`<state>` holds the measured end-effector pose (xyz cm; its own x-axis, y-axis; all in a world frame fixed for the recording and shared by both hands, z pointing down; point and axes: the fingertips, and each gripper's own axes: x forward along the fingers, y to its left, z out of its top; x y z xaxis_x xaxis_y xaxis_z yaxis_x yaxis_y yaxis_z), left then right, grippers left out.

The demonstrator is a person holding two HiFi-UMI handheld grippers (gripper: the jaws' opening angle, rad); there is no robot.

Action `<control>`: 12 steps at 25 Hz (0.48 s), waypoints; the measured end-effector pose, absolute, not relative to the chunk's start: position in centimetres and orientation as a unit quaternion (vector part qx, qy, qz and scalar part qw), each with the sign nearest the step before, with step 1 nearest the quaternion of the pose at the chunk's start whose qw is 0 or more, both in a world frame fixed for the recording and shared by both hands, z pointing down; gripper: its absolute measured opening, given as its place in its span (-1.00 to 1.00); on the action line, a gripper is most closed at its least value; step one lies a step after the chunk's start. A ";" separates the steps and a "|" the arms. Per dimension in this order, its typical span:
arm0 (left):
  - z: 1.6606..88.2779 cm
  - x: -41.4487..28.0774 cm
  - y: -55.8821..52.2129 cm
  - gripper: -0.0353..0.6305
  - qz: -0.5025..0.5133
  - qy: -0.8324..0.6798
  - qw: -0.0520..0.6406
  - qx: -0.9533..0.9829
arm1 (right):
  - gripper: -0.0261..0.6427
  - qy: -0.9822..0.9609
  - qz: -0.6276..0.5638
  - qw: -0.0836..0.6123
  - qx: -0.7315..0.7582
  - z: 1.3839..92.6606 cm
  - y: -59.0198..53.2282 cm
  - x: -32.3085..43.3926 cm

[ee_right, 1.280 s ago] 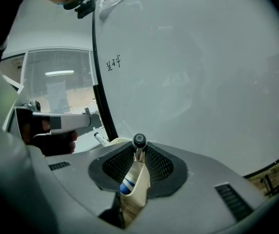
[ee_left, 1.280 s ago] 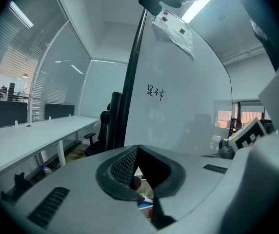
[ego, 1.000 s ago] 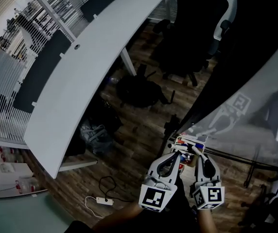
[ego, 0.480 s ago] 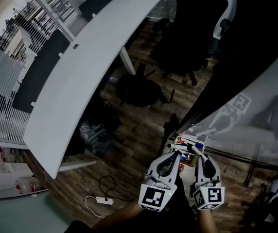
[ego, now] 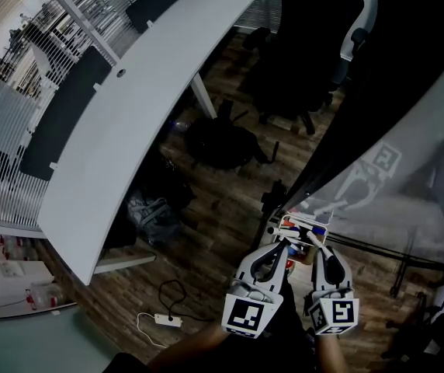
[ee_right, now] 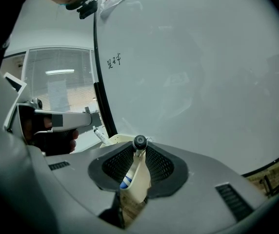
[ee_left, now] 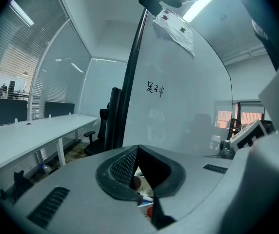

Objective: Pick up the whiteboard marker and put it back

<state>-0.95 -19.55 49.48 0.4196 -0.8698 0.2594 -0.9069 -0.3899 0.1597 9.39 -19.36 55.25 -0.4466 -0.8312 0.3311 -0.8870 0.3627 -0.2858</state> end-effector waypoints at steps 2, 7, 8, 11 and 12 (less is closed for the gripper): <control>49.4 -1.0 -19.5 -0.87 0.063 -0.536 0.140 0.830 | -0.67 -0.823 0.213 0.068 0.522 55.2 -19.4 9.4; 49.3 -0.9 -19.5 -0.87 0.059 -0.537 0.141 0.829 | -0.67 -0.824 0.214 0.077 0.518 55.3 -19.3 9.3; 49.3 -0.9 -19.5 -0.88 0.061 -0.536 0.141 0.830 | -0.67 -0.825 0.217 0.082 0.515 55.4 -19.2 9.3; 49.3 -1.0 -19.5 -0.88 0.058 -0.537 0.142 0.829 | -0.65 -0.826 0.216 0.082 0.514 55.5 -19.1 9.3; 49.2 -1.0 -19.5 -0.88 0.056 -0.538 0.142 0.829 | -0.63 -0.827 0.212 0.077 0.515 55.4 -19.2 9.4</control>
<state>-0.96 -19.51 49.23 0.4153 -0.8757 0.2462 -0.9077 -0.3813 0.1749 9.37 -19.21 55.43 -0.4569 -0.8196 0.3457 -0.8848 0.3786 -0.2718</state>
